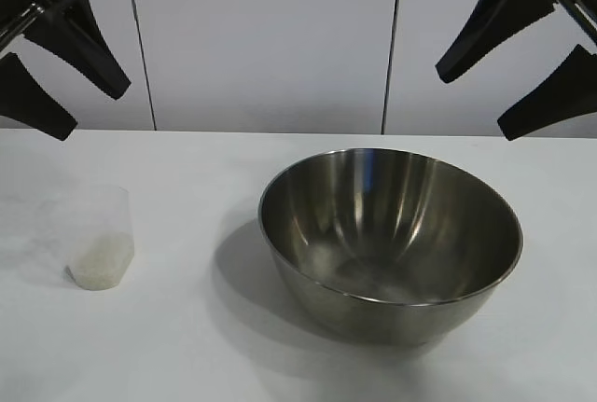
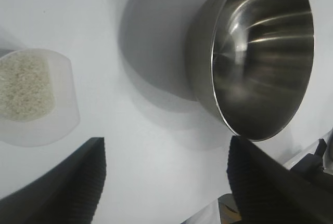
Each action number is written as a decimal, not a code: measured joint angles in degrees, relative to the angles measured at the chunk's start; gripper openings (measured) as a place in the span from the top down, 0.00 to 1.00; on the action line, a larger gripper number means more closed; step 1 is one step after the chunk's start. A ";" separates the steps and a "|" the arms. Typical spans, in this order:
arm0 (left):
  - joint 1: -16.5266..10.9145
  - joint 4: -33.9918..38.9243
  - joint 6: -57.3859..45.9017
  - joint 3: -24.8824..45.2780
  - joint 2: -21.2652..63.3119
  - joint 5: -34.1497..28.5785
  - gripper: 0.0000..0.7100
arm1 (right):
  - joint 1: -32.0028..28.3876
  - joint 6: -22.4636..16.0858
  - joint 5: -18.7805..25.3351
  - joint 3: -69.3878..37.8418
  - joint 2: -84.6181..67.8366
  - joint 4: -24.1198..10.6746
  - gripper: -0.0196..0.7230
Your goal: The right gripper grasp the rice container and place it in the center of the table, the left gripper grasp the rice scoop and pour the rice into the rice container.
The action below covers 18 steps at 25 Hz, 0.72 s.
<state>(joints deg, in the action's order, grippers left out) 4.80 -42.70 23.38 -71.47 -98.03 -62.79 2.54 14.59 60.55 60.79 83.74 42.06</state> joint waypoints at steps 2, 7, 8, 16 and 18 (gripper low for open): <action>0.00 0.00 0.00 0.00 0.00 0.00 0.31 | 0.00 0.00 0.00 0.00 0.00 0.00 0.37; 0.00 0.00 0.00 0.00 0.00 0.05 0.31 | 0.00 2.02 2.25 1.56 0.00 -1.63 0.37; 0.00 0.00 0.00 0.00 0.00 0.05 0.31 | 0.00 2.21 3.31 2.59 0.00 -3.14 0.37; 0.00 0.00 0.00 0.00 0.00 0.05 0.31 | -4.61 -1.80 8.93 10.50 -0.07 -19.16 0.37; 0.00 0.00 0.00 0.00 0.00 0.05 0.31 | -5.38 -2.56 8.69 10.02 0.38 -22.27 0.37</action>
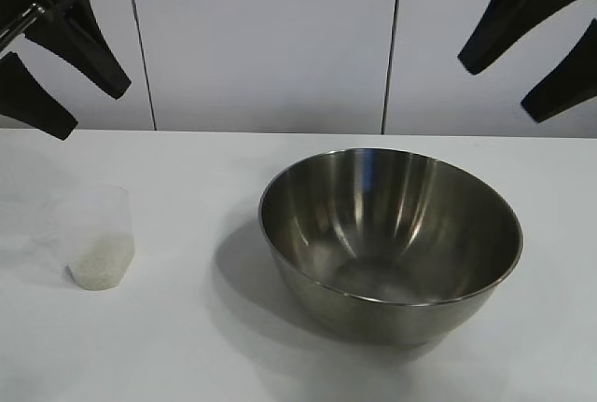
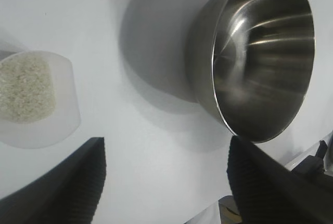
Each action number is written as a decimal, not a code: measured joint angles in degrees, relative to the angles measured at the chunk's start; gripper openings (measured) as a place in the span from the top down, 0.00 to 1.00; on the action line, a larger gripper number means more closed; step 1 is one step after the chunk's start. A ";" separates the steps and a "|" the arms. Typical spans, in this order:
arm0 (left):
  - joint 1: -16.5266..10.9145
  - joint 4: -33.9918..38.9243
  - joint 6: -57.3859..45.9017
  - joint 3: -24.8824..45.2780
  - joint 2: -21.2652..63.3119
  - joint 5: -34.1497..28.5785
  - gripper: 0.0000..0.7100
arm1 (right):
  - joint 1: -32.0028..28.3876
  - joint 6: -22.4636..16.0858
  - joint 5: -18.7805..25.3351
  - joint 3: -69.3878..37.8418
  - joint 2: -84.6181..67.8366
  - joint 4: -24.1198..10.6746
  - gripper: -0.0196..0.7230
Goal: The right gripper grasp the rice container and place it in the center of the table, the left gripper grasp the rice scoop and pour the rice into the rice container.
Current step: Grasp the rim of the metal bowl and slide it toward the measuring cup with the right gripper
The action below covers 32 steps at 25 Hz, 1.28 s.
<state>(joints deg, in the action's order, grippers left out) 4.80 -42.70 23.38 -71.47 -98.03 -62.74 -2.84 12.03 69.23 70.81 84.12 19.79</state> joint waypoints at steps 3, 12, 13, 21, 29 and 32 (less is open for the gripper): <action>0.00 0.00 0.00 0.00 0.00 0.00 0.31 | -0.36 -0.22 -2.92 -2.71 1.34 -2.14 0.37; 0.00 0.00 0.00 0.00 0.00 0.18 0.31 | 0.33 1.68 -15.11 -7.74 12.21 4.68 0.37; 0.00 0.00 0.00 0.00 0.00 0.18 0.31 | 1.01 1.89 -15.87 -7.74 13.95 5.25 0.37; 0.00 -0.02 0.00 0.00 0.00 0.22 0.31 | 8.11 1.05 -23.28 -7.74 24.38 6.84 0.53; 0.00 -0.02 0.00 0.00 0.00 0.22 0.31 | 8.46 4.63 -21.44 -7.73 23.66 11.94 0.94; 0.00 -0.02 0.00 0.00 0.00 0.22 0.31 | 8.46 7.16 -19.07 -7.73 22.78 16.01 0.95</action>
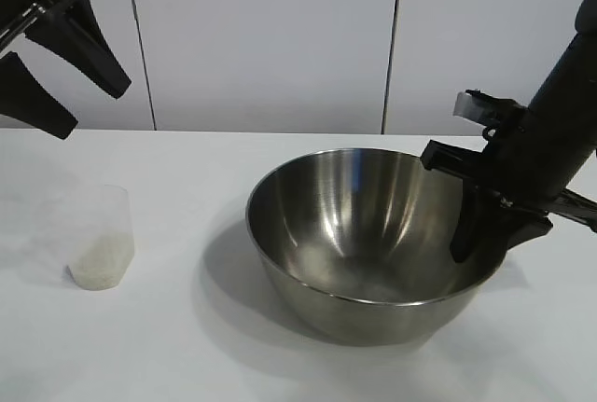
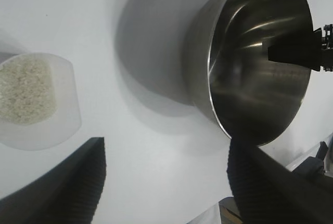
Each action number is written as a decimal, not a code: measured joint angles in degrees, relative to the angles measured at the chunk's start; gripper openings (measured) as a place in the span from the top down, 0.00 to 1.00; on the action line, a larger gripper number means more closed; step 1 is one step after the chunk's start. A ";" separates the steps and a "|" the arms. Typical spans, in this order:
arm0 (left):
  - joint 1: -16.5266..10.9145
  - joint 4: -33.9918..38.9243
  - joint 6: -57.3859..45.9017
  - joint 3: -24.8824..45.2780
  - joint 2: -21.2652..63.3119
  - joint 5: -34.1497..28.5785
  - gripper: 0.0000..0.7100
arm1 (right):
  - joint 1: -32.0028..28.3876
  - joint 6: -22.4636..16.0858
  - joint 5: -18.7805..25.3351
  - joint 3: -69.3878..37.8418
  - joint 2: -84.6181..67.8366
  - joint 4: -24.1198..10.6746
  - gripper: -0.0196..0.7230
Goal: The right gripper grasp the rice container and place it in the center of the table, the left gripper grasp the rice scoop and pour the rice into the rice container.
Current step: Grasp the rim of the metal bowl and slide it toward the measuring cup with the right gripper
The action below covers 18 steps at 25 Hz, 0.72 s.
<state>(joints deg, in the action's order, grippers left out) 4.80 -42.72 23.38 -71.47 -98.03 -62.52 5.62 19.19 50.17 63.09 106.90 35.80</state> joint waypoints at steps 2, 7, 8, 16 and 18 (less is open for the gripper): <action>0.00 0.00 0.00 0.00 0.00 0.00 0.31 | 0.00 0.57 0.83 0.00 -0.29 2.27 0.95; 0.00 0.00 0.00 0.00 0.00 0.06 0.31 | 1.86 0.43 0.32 0.00 -0.36 3.43 0.95; 0.00 0.00 0.00 0.00 0.00 0.07 0.31 | 2.83 0.20 -0.26 0.00 -0.36 3.43 0.95; 0.00 0.00 0.00 0.00 0.00 1.07 0.31 | 11.96 -5.31 -8.35 0.00 -0.36 2.44 0.95; 0.00 0.00 0.00 0.00 0.00 1.07 0.31 | 13.78 -7.36 -10.73 0.00 -0.36 1.84 0.95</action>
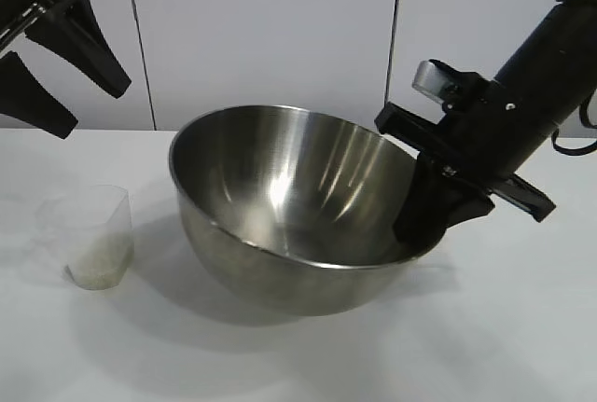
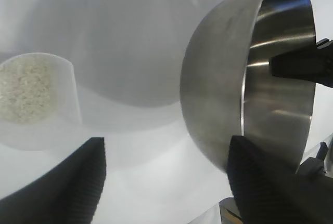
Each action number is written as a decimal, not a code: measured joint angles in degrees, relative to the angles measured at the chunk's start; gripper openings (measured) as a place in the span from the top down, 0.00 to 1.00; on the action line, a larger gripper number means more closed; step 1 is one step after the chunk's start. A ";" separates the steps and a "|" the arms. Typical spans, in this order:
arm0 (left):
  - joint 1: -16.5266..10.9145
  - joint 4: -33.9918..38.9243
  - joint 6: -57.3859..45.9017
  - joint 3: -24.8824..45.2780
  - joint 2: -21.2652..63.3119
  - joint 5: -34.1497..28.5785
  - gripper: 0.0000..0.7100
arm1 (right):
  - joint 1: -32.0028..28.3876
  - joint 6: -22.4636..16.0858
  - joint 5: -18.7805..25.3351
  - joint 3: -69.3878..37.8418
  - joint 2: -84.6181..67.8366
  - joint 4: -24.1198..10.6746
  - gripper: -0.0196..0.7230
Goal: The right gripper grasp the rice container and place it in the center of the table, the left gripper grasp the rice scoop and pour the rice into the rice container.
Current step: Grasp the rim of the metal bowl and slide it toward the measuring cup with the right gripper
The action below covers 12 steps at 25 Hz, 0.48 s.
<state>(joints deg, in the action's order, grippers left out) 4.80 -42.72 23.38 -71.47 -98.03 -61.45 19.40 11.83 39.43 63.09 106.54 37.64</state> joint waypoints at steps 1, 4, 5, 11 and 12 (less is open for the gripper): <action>0.00 0.00 0.00 0.00 0.00 0.00 0.31 | 0.64 -0.99 -0.88 0.00 0.00 -0.24 0.95; 0.00 0.00 0.00 0.00 0.00 0.00 0.31 | 2.06 -2.75 -2.88 0.00 0.00 -0.58 0.95; 0.00 0.00 0.00 0.00 0.00 0.00 0.31 | 2.20 -3.11 -2.99 0.00 0.15 -0.58 0.95; 0.00 0.00 0.00 0.00 0.00 0.26 0.31 | 2.20 -4.56 -2.82 0.00 4.43 -0.76 0.95; 0.00 0.00 0.00 0.00 0.00 0.26 0.31 | 2.20 -4.56 -2.76 0.00 4.85 -0.88 0.95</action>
<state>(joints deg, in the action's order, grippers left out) 4.80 -42.72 23.38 -71.47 -98.03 -61.19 21.59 7.27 36.68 63.09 111.39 36.75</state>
